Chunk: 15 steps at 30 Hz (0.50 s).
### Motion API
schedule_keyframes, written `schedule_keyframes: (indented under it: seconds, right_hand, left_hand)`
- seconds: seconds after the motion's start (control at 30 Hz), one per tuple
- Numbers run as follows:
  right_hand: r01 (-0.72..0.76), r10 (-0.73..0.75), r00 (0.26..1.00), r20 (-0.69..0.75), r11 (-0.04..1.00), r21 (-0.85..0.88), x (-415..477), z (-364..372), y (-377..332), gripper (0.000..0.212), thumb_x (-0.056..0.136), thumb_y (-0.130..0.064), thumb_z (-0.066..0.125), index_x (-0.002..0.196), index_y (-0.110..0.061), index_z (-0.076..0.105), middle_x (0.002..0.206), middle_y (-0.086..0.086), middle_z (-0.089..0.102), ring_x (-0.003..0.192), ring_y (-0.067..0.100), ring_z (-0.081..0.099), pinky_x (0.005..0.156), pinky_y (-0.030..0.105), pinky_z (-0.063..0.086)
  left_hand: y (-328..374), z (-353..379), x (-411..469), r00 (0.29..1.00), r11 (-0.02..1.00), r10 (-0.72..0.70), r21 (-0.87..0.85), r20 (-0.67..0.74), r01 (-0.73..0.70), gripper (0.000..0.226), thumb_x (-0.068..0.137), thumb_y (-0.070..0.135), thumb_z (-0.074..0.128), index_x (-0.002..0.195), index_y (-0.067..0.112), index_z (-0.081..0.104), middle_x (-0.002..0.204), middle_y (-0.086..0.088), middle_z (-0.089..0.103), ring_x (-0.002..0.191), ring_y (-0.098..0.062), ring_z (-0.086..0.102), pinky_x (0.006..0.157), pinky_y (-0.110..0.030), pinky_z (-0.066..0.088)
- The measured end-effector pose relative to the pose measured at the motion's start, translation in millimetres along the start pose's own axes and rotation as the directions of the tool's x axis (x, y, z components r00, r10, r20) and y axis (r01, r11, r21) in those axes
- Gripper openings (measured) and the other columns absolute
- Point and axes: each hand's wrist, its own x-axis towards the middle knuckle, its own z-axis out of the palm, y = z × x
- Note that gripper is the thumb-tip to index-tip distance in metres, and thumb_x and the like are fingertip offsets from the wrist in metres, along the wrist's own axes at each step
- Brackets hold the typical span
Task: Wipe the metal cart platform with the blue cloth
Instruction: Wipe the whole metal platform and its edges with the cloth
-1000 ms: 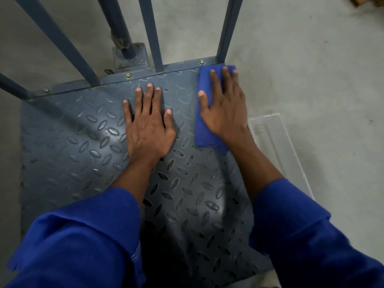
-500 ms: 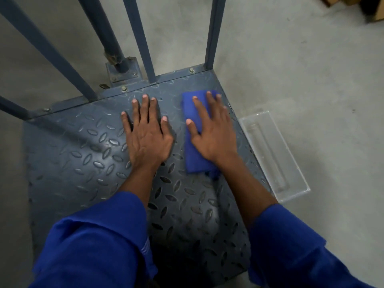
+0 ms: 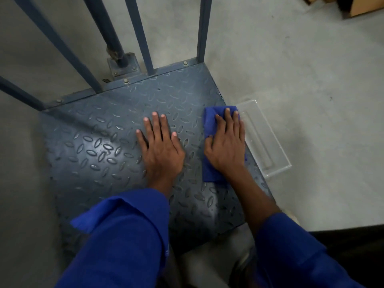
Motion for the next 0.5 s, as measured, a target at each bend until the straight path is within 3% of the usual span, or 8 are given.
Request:
schedule_keyframes:
  seconds: [0.07, 0.2, 0.33, 0.37, 0.43, 0.5]
  right_hand:
    - [0.049, -0.051, 0.998, 0.038, 0.998, 0.049, 5.0, -4.1, -0.1, 0.081, 0.090, -0.042, 0.028, 0.160, -0.003, 0.040, 0.175, 0.022, 0.022, 0.165, 0.041, 0.012, 0.136, 0.054, 0.010]
    - [0.277, -0.275, 0.959, 0.067, 0.960, -0.036, 30.1, 3.1, 17.6, 0.078, 0.106, -0.058, 0.031, 0.170, -0.015, 0.025, 0.178, 0.014, 0.019, 0.166, 0.035, 0.012, 0.135, 0.050, 0.012]
    - [0.112, -0.110, 0.989, 0.100, 0.994, -0.015, 73.3, -2.3, 20.4, 0.069, 0.111, -0.061, 0.030, 0.171, -0.029, 0.020, 0.180, -0.001, 0.016, 0.167, 0.027, 0.010, 0.135, 0.048, 0.011]
    - [0.140, -0.136, 0.985, 0.109, 0.990, -0.025, 74.0, -2.4, 14.9, 0.067, 0.112, -0.059, 0.028, 0.171, -0.029, 0.020, 0.180, -0.001, 0.015, 0.167, 0.028, 0.009, 0.135, 0.049, 0.012]
    - [0.342, -0.332, 0.934, 0.133, 0.938, -0.062, 62.6, -1.5, 6.5, 0.064, 0.113, -0.051, 0.025, 0.171, -0.024, 0.021, 0.180, 0.001, 0.017, 0.167, 0.028, 0.010, 0.134, 0.052, 0.017]
    - [0.580, -0.562, 0.807, 0.179, 0.812, -0.068, 48.2, 0.6, 13.9, 0.061, 0.114, -0.046, 0.026, 0.170, -0.023, 0.025, 0.179, -0.001, 0.022, 0.167, 0.025, 0.012, 0.133, 0.046, 0.021]
  left_hand:
    - [1.6, 0.2, -5.8, 1.000, 1.000, 0.011, 0.005, -0.005, -0.011, 0.063, 0.112, 0.038, 0.024, 0.169, 0.012, 0.022, 0.177, -0.010, 0.017, 0.164, -0.033, 0.013, 0.131, -0.061, 0.009]
    - [1.7, 1.3, -4.5, 1.000, 1.000, 0.016, 0.012, 0.011, -0.016, 0.064, 0.111, 0.040, 0.023, 0.169, 0.013, 0.020, 0.178, -0.009, 0.014, 0.165, -0.032, 0.010, 0.131, -0.060, 0.008]
    - [0.7, 0.3, -4.1, 1.000, 1.000, 0.012, 0.014, 0.017, -0.012, 0.064, 0.111, 0.040, 0.021, 0.170, 0.014, 0.017, 0.179, -0.008, 0.011, 0.165, -0.032, 0.007, 0.131, -0.061, 0.007]
    - [0.8, -0.1, -4.1, 1.000, 1.000, 0.013, 0.019, 0.015, -0.014, 0.064, 0.111, 0.040, 0.022, 0.170, 0.014, 0.017, 0.179, -0.008, 0.010, 0.165, -0.032, 0.006, 0.131, -0.061, 0.007]
    - [0.2, -0.8, -3.6, 1.000, 1.000, 0.013, 0.016, 0.014, -0.013, 0.064, 0.111, 0.040, 0.023, 0.170, 0.015, 0.017, 0.179, -0.007, 0.010, 0.165, -0.031, 0.006, 0.131, -0.061, 0.008]
    - [0.2, -1.5, -3.9, 1.000, 1.000, 0.014, 0.007, 0.013, -0.014, 0.063, 0.112, 0.039, 0.024, 0.169, 0.015, 0.019, 0.179, -0.007, 0.011, 0.165, -0.031, 0.007, 0.131, -0.061, 0.009]
